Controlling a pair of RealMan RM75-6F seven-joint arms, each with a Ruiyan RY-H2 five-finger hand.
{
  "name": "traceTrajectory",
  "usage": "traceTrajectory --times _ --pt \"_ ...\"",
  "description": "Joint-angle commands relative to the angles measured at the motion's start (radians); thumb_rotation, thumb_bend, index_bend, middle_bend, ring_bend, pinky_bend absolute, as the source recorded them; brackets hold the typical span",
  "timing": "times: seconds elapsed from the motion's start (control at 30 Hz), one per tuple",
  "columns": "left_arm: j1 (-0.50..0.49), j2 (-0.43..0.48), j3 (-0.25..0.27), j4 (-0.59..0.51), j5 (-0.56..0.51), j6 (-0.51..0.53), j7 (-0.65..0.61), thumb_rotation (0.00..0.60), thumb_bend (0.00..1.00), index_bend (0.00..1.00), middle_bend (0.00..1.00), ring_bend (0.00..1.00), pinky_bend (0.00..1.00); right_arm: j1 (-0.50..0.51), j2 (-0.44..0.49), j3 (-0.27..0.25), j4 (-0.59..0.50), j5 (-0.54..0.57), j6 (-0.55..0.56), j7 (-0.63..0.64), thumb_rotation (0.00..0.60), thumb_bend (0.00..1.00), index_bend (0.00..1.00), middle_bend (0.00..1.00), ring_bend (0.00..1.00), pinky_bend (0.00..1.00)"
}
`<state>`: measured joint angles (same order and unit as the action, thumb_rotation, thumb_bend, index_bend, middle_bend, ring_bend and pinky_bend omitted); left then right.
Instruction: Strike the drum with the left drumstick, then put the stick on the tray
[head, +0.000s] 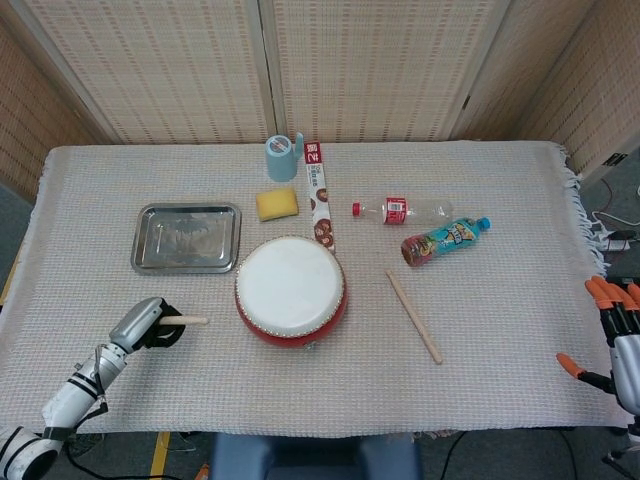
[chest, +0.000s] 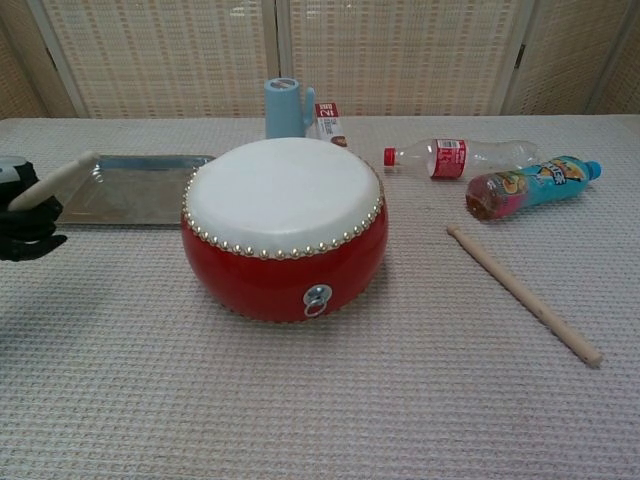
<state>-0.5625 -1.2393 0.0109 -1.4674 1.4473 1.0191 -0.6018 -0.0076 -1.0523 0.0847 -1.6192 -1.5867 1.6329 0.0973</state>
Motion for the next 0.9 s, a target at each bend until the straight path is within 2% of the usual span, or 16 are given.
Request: traceTrajectory --times 0.03,0.2,0.4,0.6,0.73,0.9 --pt "-0.028 0.090 -0.094 -0.131 -0.209 -0.022 0.357 0.600 0.95 1.00 1.00 1.00 1.00 0.009 0.008 0.008 -0.005 -0.003 -0.002 -0.006 0.600 0.02 0.00 0.05 0.00 0.00" --pt "-0.071 0.064 -0.128 -0.199 -0.340 0.000 0.666 0.600 0.94 1.00 1.00 1.00 1.00 0.031 0.014 0.016 -0.003 -0.005 -0.021 0.001 0.600 0.02 0.00 0.05 0.00 0.00" --pt "-0.149 0.011 -0.165 -0.217 -0.488 -0.003 0.924 0.600 0.94 1.00 1.00 1.00 1.00 0.044 0.009 0.014 0.013 -0.006 -0.036 0.022 0.600 0.02 0.00 0.05 0.00 0.00" --pt "-0.224 -0.026 -0.182 -0.223 -0.597 0.005 1.119 0.600 0.94 1.00 1.00 1.00 1.00 0.045 0.000 0.011 0.032 -0.004 -0.034 0.046 0.600 0.02 0.00 0.05 0.00 0.00" --pt "-0.267 -0.045 -0.199 -0.249 -0.684 -0.004 1.189 0.600 0.94 1.00 1.00 1.00 1.00 0.046 -0.006 0.009 0.043 -0.004 -0.033 0.057 0.600 0.02 0.00 0.05 0.00 0.00" --pt "-0.328 -0.065 -0.195 -0.270 -0.767 0.028 1.329 0.600 0.93 1.00 1.00 1.00 0.99 0.044 -0.009 0.005 0.050 -0.008 -0.026 0.067 0.600 0.02 0.00 0.05 0.00 0.00"
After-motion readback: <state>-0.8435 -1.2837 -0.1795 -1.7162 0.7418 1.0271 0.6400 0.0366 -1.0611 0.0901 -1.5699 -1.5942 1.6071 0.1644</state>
